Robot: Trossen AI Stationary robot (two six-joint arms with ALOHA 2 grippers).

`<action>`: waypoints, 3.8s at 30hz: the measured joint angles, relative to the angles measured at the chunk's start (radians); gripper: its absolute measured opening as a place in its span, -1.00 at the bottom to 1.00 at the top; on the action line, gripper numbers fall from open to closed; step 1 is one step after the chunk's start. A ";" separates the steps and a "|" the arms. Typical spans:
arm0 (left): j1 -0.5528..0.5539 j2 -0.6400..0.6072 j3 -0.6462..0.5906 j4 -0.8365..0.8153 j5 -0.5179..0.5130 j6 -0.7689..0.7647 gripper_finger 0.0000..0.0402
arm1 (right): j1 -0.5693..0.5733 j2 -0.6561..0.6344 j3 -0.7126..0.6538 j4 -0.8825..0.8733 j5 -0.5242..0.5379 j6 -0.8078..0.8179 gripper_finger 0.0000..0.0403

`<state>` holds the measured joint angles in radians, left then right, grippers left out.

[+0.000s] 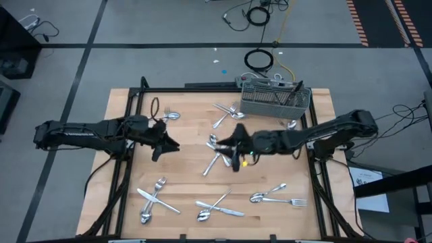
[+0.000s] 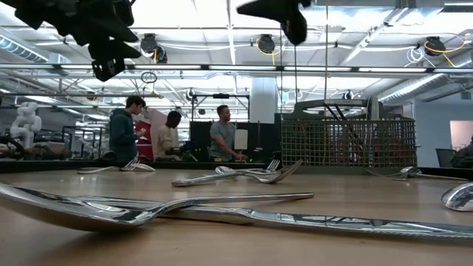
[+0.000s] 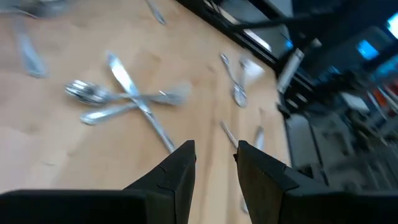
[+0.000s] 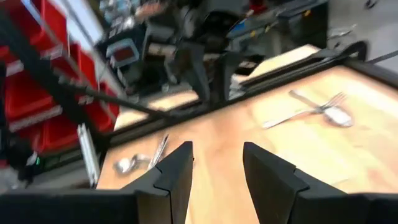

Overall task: Sort silverware
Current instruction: Put the silver table knife into the gray utensil holder

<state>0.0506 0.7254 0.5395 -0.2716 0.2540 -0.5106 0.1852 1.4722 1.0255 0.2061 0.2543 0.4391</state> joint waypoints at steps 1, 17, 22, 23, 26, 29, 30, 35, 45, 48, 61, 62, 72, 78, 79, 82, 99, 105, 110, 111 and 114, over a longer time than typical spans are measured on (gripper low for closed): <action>-0.023 0.008 0.000 0.003 0.009 -0.004 -0.38 | 0.013 0.025 0.032 -0.034 0.000 -0.003 -0.34; -0.628 0.224 0.031 0.110 -0.092 -0.141 -0.38 | 0.106 0.140 0.281 -0.466 -0.002 -0.116 -0.34; -0.780 0.401 0.124 -0.004 -0.241 -0.206 -0.38 | 0.128 0.133 0.281 -0.525 -0.067 -0.163 -0.34; -0.799 0.441 0.149 -0.049 -0.271 -0.206 -0.38 | 0.136 0.133 0.281 -0.531 -0.077 -0.171 -0.34; -0.831 0.556 0.214 -0.190 -0.322 -0.189 -0.38 | 0.162 0.133 0.281 -0.531 -0.075 -0.186 -0.34; -0.842 0.657 0.269 -0.244 -0.327 -0.180 -0.38 | 0.189 0.134 0.281 -0.525 -0.074 -0.190 -0.34; -0.845 0.684 0.281 -0.250 -0.324 -0.164 -0.38 | 0.199 0.134 0.281 -0.522 -0.074 -0.186 -0.34; -0.868 0.802 0.318 -0.282 -0.306 -0.101 -0.38 | 0.236 0.134 0.281 -0.525 -0.063 -0.147 -0.34; -0.927 0.892 0.322 -0.326 -0.345 -0.080 -0.38 | 0.262 0.134 0.281 -0.524 0.014 -0.083 -0.34; -0.946 0.898 0.322 -0.331 -0.351 -0.048 -0.38 | 0.262 0.134 0.281 -0.523 0.034 -0.080 -0.34; -0.968 0.964 0.326 -0.337 -0.367 -0.057 -0.38 | 0.258 0.134 0.281 -0.515 0.066 -0.076 -0.34; -0.968 0.965 0.326 -0.337 -0.367 -0.057 -0.38 | 0.256 0.134 0.281 -0.515 0.067 -0.076 -0.34; -0.969 0.966 0.324 -0.332 -0.363 -0.060 -0.69 | 0.253 0.134 0.281 -0.513 0.089 -0.065 -0.34; -0.968 0.941 0.329 -0.328 -0.360 -0.059 -0.78 | 0.253 0.134 0.281 -0.513 0.089 -0.065 -0.34; -0.967 0.931 0.332 -0.332 -0.361 -0.058 -0.78 | 0.253 0.134 0.281 -0.513 0.089 -0.065 -0.34; -0.954 0.882 0.364 -0.349 -0.400 -0.059 -0.78 | 0.253 0.131 0.281 -0.514 0.089 -0.065 -0.34; -0.741 0.443 0.470 -0.132 -0.768 0.072 -0.73 | 0.251 -0.051 0.281 -0.331 0.084 -0.144 -0.34; -0.637 0.333 0.472 0.148 -0.836 0.029 -0.73 | 0.259 -0.086 0.281 -0.160 0.082 -0.393 -0.34; -0.532 0.314 0.472 0.122 -0.711 -0.333 -0.72 | 0.293 -0.073 0.313 -0.115 0.129 -0.782 -0.34; -0.515 0.321 0.472 0.106 -0.670 -0.379 -0.72 | 0.301 -0.066 0.327 -0.113 0.167 -0.850 -0.34; -0.484 0.357 0.471 0.089 -0.581 -0.471 -0.72 | 0.320 -0.031 0.379 -0.135 0.266 -1.036 -0.34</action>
<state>-0.4334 1.0829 1.0109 -0.1826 -0.3265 -0.9811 0.5052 1.4417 1.4048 0.0714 0.5207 -0.5972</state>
